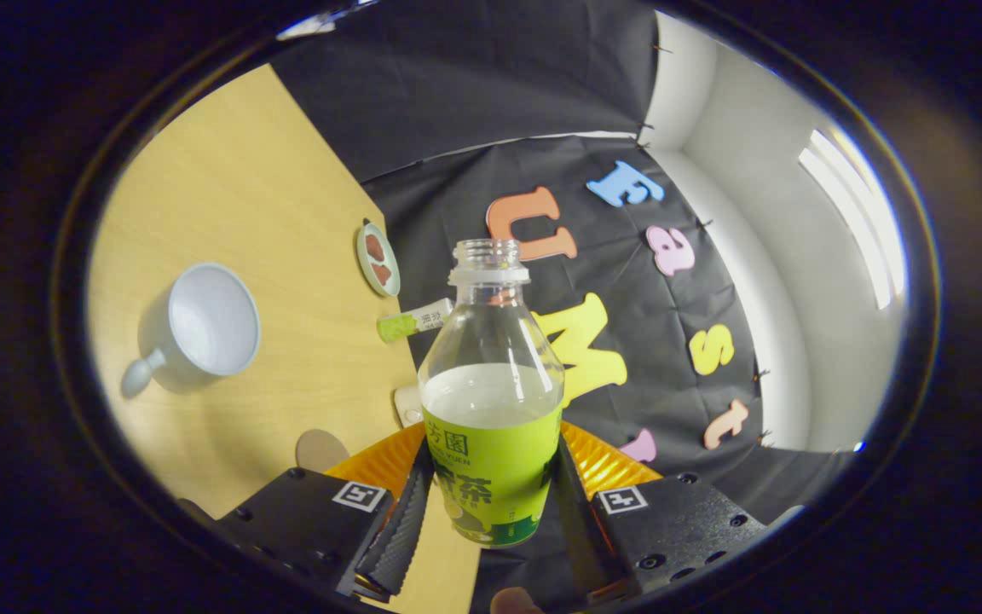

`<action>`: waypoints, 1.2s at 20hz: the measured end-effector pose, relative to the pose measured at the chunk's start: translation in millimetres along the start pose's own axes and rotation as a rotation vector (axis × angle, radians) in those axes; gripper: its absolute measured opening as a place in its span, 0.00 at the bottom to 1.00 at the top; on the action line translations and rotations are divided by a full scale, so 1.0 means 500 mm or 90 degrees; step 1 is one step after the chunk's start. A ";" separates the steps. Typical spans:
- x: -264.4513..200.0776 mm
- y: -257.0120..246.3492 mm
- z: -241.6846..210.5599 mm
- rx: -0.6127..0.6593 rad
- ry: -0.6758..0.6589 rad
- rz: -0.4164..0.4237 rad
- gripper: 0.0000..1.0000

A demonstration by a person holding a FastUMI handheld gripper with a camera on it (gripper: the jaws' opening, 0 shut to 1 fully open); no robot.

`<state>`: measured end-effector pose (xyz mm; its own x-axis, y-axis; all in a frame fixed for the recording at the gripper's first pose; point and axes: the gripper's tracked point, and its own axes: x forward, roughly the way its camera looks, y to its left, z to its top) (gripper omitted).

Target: Take the bottle from table, then pour the juice into the cup, finally place the bottle on the coaster

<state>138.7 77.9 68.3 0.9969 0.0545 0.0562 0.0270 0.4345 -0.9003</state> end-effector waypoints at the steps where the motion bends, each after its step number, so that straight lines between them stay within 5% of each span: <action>1: -0.004 -0.005 -0.003 0.050 0.001 0.007 0.76; 9: -0.030 -0.045 -0.023 0.421 -0.014 0.063 0.76; 16: 0.016 -0.076 -0.011 0.573 -0.061 0.084 0.75; 24: 0.150 -0.007 -0.047 0.637 -0.026 0.136 0.76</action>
<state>215.3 59.3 65.6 0.9700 0.2411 -0.0324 -0.2433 0.9624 -0.1210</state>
